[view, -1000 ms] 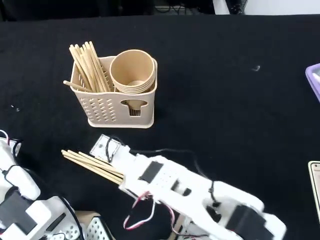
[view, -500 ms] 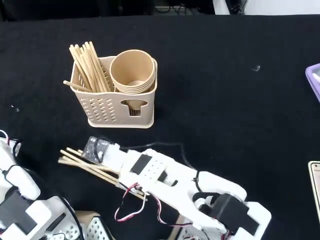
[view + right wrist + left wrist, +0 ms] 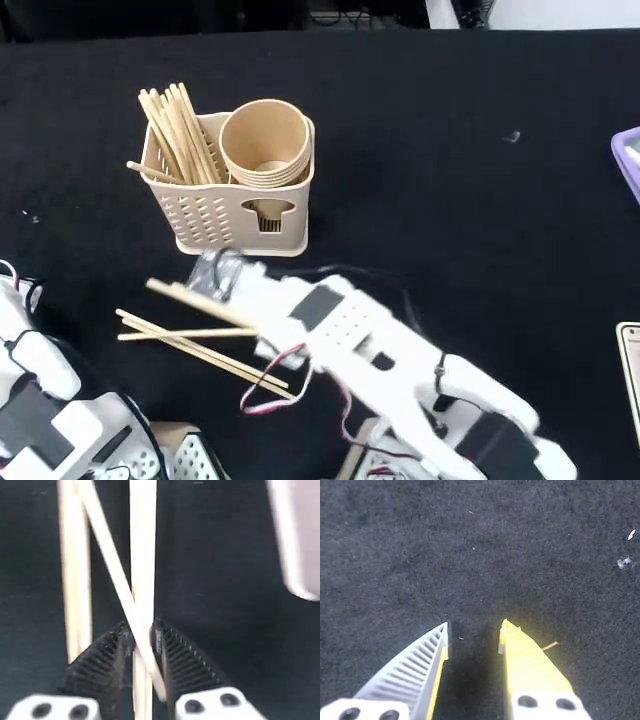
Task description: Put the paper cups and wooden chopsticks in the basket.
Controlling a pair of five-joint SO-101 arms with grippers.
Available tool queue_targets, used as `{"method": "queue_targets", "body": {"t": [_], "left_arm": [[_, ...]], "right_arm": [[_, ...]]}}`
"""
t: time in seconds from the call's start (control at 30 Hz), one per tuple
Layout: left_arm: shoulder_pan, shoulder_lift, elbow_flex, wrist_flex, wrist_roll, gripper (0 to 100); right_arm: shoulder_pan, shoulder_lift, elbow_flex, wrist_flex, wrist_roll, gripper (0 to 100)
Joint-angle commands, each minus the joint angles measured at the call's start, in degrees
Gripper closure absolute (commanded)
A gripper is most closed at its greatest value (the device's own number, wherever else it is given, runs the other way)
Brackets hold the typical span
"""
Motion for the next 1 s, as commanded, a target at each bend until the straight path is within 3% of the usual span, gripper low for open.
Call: {"method": "queue_targets", "body": {"t": [0.0, 0.2, 0.97], "left_arm": [[0.5, -0.4, -3.1, 0.1, 0.1, 83], [0.7, -0.4, -2.9, 0.1, 0.1, 83], [0.7, 0.0, -3.1, -0.2, 0.1, 83]], "right_arm": [[8.1, -4.7, 0.0, 0.2, 2.2, 98.7], [7.0, -5.1, 7.6, -8.4, 2.2, 98.7], [5.4, -5.0, 9.7, -4.9, 2.2, 98.5]]}}
